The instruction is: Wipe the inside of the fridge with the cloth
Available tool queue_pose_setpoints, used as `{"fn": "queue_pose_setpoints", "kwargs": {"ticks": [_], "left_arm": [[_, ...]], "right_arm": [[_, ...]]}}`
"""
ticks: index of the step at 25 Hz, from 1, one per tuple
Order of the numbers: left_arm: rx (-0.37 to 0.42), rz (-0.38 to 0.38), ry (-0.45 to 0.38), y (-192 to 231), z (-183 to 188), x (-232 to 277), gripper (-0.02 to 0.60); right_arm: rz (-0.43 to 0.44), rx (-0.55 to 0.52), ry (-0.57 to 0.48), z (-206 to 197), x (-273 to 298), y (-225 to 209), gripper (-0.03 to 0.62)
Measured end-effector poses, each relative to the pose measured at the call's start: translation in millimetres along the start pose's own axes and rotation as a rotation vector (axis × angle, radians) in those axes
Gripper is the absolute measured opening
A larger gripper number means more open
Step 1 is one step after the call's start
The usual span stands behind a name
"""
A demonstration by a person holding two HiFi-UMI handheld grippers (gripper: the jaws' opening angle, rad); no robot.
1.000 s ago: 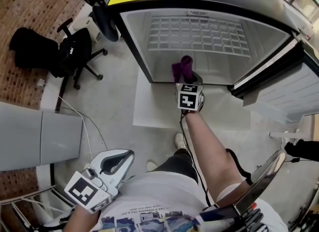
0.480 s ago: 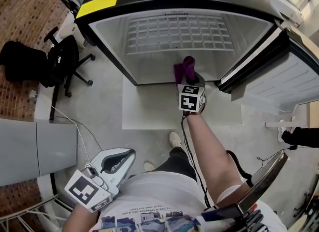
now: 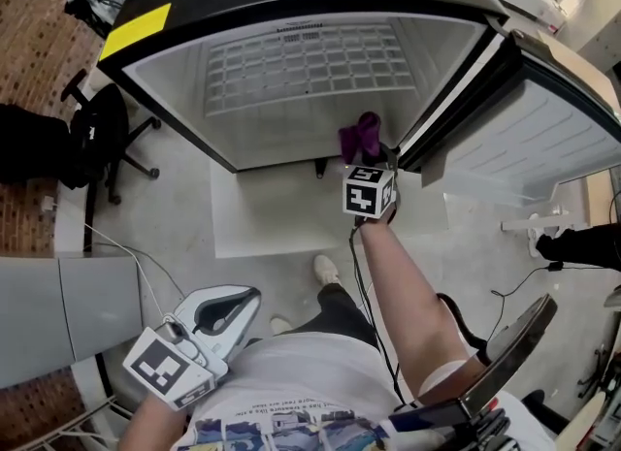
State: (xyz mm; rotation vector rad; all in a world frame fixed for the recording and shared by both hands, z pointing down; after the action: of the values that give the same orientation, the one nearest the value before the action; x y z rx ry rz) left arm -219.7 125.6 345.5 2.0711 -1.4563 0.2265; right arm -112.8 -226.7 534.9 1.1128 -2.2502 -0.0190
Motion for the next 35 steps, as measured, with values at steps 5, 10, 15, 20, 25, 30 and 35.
{"fn": "queue_pose_setpoints", "kwargs": {"ticks": [5, 10, 15, 20, 25, 30, 35], "left_arm": [[0.005, -0.018, 0.01, -2, 2, 11, 0.006], [0.01, -0.033, 0.004, -5, 8, 24, 0.006], [0.013, -0.039, -0.015, -7, 16, 39, 0.006], [0.013, -0.041, -0.02, -10, 23, 56, 0.006], [0.02, -0.04, -0.033, -10, 30, 71, 0.006], [0.042, -0.06, -0.058, -13, 36, 76, 0.006], [0.091, -0.109, -0.083, -19, 38, 63, 0.006]], "right_arm": [[-0.043, 0.073, 0.036, -10, -5, -19, 0.052], [-0.052, 0.146, 0.057, -18, -10, -29, 0.052], [-0.024, 0.245, 0.068, -23, -16, -31, 0.052], [0.007, 0.282, 0.077, -29, -21, -37, 0.052], [0.05, 0.259, 0.082, -36, -35, -46, 0.052], [0.115, 0.226, 0.092, -47, -59, -45, 0.052], [0.177, 0.193, 0.032, -49, -104, -41, 0.052]]}}
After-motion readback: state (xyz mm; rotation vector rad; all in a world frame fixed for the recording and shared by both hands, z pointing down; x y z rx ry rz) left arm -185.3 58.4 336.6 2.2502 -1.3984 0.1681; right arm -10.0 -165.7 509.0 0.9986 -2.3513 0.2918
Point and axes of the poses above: the fingertips, and each gripper's own axes: x forward along the fingers, y to its left, z out of its top, the point moved 10 cm from there along -x, backward along the fingers, and after that the axes turned 8 degrees about -x, right-handed, at the moved point
